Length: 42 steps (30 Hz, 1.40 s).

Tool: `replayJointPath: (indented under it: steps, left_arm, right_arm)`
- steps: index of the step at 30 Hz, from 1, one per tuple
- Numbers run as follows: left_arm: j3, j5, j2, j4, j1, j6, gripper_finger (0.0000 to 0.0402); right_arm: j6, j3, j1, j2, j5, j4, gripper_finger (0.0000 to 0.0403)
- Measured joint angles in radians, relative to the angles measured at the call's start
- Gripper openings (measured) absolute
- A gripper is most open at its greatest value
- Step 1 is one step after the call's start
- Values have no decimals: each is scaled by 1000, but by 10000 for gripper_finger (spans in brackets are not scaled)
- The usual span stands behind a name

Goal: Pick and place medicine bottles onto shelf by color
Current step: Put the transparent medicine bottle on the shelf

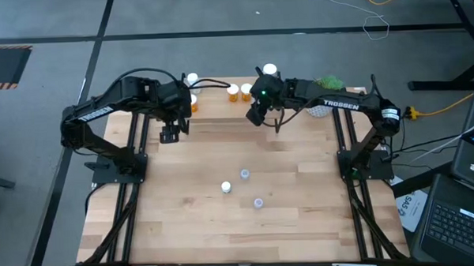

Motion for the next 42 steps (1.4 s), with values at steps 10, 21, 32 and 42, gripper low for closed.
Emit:
replayJointPath:
  steps: [10, 21, 32, 42]
  left_arm:
    - [0, 2, 0, 0, 0, -26, 279]
    - [0, 2, 0, -8, 0, -33, 279]
    - [0, 2, -1, -5, 0, -26, 279]
    - [0, 2, -1, -5, 0, -25, 279]
  right_arm:
    - [0, 115, -9, -1, -75, 2, 284]
    - [3, 253, 239, -2, -368, -217, 270]
    - [4, -179, 498, 20, -315, 290, 270]
    - [83, -461, 522, 34, -83, 554, 270]
